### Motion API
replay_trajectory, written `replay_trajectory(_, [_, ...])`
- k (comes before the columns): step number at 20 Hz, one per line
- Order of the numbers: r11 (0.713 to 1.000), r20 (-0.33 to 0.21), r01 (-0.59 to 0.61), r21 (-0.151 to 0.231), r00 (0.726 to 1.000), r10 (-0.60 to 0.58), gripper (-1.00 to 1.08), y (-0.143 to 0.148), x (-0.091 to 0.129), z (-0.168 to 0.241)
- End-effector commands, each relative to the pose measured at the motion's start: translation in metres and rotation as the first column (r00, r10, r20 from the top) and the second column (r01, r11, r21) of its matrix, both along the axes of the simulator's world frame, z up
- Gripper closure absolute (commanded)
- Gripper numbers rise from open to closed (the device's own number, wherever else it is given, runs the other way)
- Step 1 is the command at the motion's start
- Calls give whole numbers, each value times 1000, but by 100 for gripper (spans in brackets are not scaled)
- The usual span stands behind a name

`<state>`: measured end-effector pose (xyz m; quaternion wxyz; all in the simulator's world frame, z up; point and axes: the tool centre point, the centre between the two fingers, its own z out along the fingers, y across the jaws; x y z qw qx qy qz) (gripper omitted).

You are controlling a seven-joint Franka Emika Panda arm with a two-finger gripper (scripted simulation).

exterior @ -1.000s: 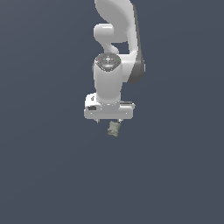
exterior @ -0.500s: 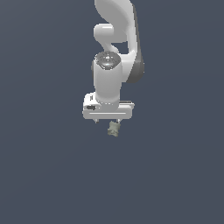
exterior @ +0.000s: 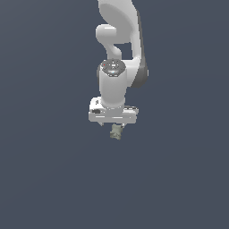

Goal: Pick up the object and move it to a goal position.

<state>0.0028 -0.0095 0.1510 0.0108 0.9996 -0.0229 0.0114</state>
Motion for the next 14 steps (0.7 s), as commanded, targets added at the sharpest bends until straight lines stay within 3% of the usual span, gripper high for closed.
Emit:
replay_trajectory(1, [999, -3, 34, 5, 999, -34, -92, 5, -5, -11])
replay_trajectory(14, [979, -21, 204, 22, 979, -204, -92, 27, -34, -58])
